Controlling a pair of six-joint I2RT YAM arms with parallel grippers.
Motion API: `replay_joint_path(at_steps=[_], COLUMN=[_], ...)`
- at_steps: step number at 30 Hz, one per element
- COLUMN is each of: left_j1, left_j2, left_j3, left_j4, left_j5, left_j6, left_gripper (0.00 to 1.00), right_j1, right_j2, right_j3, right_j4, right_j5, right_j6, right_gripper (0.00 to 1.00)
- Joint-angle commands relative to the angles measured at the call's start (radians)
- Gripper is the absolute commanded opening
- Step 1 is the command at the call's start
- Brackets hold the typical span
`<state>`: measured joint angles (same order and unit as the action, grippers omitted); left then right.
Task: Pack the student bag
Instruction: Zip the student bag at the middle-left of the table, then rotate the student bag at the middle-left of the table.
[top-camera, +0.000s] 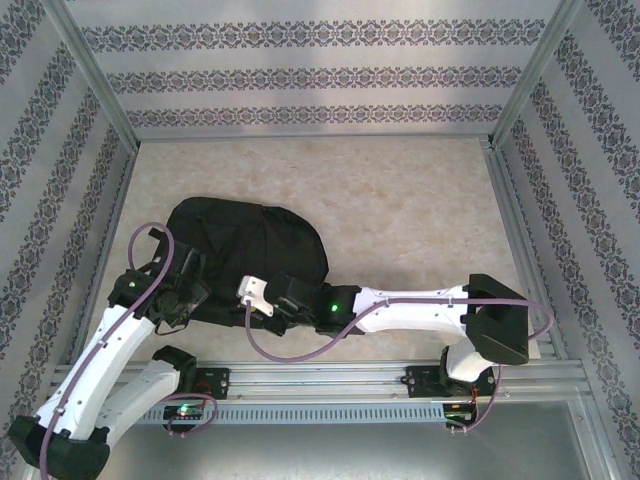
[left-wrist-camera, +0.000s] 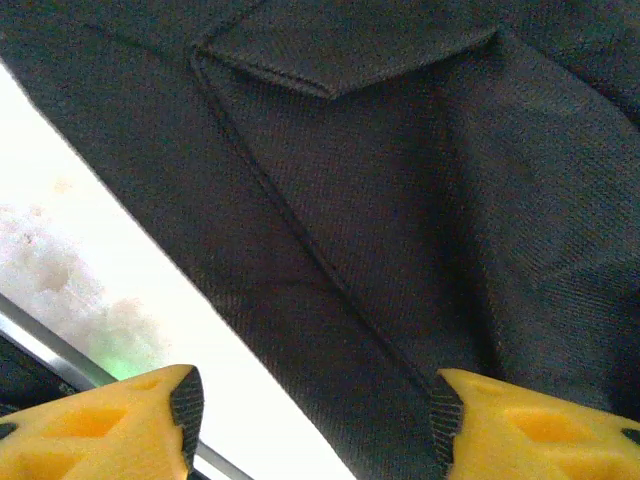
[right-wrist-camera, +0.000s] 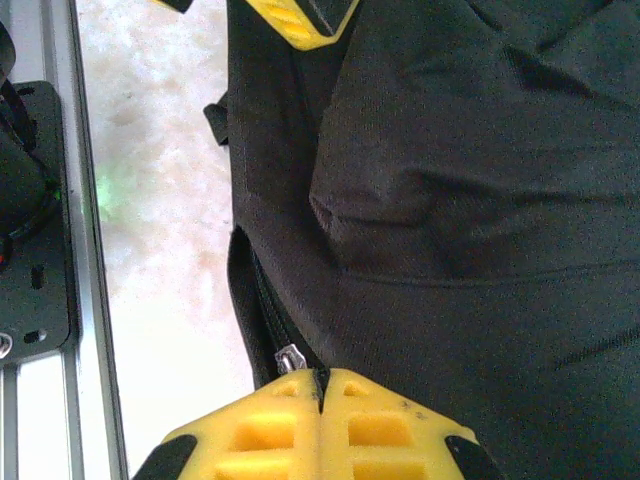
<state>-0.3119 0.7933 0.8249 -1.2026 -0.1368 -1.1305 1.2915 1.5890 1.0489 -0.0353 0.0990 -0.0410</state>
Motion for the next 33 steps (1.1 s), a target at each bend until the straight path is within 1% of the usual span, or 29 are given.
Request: replay_joint_path(at_steps=[1,7,12,18,21,25,28,33], left_j1=[0.029,0.045,0.048,0.047,0.046,0.048,0.047,0.047], left_j2=[0.0,0.004,0.02,0.024,0.03,0.067,0.099,0.188], left_j3=[-0.026,-0.066,-0.081,-0.091,-0.086,-0.058,-0.027,0.047], left_j4=[0.052,0.088,0.109,0.116,0.123,0.119,0.134,0.2], left_j5=[-0.001,-0.002,-0.009,-0.029,-0.035,-0.072,-0.094,-0.129], left_j6=[0.047,0.069,0.091,0.114,0.137,0.182,0.224,0.304], left_gripper=[0.55,0.41,0.29,0.13,0.08,0.06,0.04,0.05], right_j1=[-0.013,-0.027,-0.059,-0.106,-0.139,-0.186,-0.207,-0.187], right_j2=[-0.061,-0.123,-0.197,-0.274,-0.314,-0.372,-0.413,-0.415], right_j3=[-0.029,-0.09,-0.156,-0.222,-0.25,-0.281,-0.31,-0.3], right_j4=[-0.03,-0.047,-0.063,-0.107,-0.137,-0.172,-0.147,-0.162], right_j5=[-0.008,0.014,0.024,0.021,0.054,0.12,0.045,-0.108], right_j6=[0.033,0.066,0.097,0.098,0.097,0.128,0.143,0.141], right_gripper=[0.0,0.0,0.0,0.0,0.0,0.0,0.0,0.0])
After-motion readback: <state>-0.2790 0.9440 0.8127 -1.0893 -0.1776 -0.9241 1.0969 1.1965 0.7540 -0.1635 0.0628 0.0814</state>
